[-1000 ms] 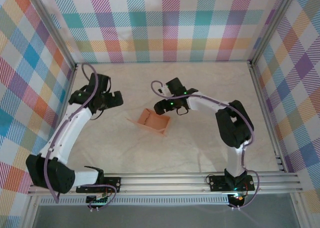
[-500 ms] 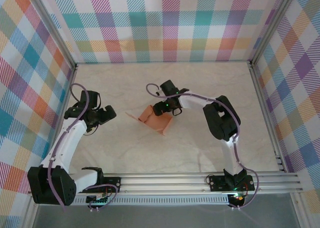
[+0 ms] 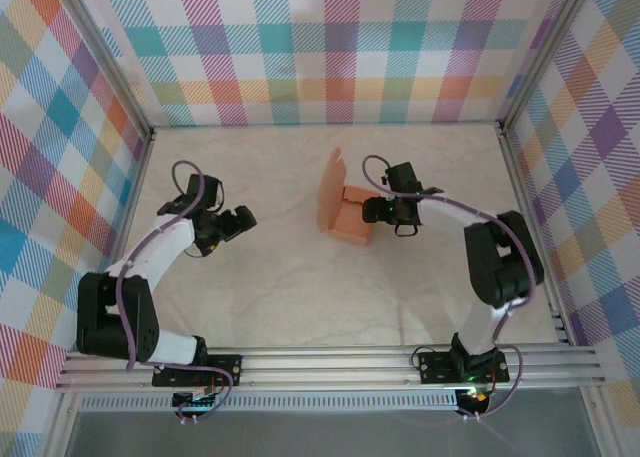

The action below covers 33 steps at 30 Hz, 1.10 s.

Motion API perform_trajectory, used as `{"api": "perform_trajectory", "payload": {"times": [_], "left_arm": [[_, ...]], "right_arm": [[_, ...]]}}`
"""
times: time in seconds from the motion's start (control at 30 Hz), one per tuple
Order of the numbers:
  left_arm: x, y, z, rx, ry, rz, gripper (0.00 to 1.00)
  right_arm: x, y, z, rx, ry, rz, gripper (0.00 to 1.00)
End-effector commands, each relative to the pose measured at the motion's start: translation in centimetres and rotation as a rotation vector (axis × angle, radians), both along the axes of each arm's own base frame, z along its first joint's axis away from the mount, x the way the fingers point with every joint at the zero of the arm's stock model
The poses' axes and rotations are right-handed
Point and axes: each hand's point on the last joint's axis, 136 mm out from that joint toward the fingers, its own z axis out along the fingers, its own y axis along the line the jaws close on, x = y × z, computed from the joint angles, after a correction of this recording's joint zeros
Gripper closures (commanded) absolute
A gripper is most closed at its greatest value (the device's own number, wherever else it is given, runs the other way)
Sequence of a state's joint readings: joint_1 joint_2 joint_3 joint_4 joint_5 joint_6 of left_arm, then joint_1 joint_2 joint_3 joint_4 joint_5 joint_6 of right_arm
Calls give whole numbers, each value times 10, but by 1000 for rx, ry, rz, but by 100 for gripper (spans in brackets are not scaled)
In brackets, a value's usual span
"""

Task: Fold the paper box

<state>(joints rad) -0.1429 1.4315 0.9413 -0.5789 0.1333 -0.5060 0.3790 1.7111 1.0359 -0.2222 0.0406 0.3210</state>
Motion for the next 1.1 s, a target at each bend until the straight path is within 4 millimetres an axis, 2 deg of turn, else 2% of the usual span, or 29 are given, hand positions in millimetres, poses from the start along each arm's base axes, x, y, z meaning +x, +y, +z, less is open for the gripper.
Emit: {"api": "perform_trajectory", "payload": {"times": [0.0, 0.13, 0.17, 0.23, 0.3, 0.43, 0.67, 0.83, 0.87, 0.97, 1.07], "left_arm": [[18, -23, 0, -15, -33, -41, 0], [30, -48, -5, -6, -56, -93, 0], [33, -55, -4, -10, -75, -103, 0], [37, -67, -3, -16, -105, -119, 0], [40, -75, -5, -19, -117, -125, 0], [40, -78, -11, -26, -115, -117, 0], [29, -65, -11, 14, -112, -77, 0], [26, -60, -10, 18, -118, -44, 0], [26, -61, -11, 14, -115, -41, 0], [28, -67, -12, -7, -119, -41, 0], [32, -78, -10, -24, -134, -63, 0]], "right_arm": [[4, -8, 28, 138, -95, -101, 18], [-8, -60, 13, 92, -59, -300, 24], [-12, -68, 8, 86, -47, -318, 29], [-17, -68, -3, 82, -8, -303, 36], [-18, -56, -12, 124, 36, -268, 42], [-20, -18, -20, 183, 65, -199, 51], [-34, 63, -24, 215, 88, -56, 52], [-41, 117, -14, 252, 55, 112, 48], [-42, 124, -9, 269, 39, 156, 46], [-46, 124, 11, 269, -47, 245, 44], [-47, 107, 34, 214, -155, 287, 42]]}}
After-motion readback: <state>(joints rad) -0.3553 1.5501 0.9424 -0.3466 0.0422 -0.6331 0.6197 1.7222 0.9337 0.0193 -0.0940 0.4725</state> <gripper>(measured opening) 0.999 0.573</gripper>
